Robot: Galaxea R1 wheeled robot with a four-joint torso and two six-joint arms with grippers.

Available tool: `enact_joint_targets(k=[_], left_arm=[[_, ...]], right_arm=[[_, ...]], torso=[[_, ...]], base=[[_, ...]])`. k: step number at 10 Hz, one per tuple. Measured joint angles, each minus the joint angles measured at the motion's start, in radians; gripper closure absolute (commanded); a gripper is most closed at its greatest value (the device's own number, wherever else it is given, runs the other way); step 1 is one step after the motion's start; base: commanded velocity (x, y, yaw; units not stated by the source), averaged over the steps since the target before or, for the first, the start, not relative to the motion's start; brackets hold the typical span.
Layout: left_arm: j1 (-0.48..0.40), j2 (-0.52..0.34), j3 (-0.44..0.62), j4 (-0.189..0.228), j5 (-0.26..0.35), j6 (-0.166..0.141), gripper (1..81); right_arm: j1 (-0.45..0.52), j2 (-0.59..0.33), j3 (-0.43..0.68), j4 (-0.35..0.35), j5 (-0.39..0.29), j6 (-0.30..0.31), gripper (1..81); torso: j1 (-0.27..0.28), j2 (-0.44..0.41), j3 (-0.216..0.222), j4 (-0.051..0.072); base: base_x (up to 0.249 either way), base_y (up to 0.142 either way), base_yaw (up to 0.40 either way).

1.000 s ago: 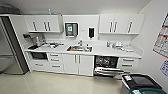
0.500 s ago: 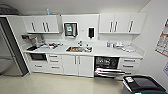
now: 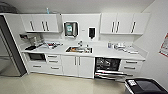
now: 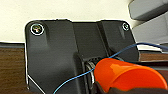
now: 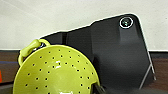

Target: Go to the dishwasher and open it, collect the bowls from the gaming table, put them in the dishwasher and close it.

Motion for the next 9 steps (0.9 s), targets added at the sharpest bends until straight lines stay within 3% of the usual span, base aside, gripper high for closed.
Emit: enact_joint_targets(k=[9], left_arm=[[0.003,0.001,0.0,0.0,-0.001,0.0,81.1]], right_arm=[[-0.003,-0.006,0.0,-0.001,0.0,0.0,81.1]], torso=[[-0.002,0.0,0.0,0.0]], base=[[0.133,0.0,0.0]])
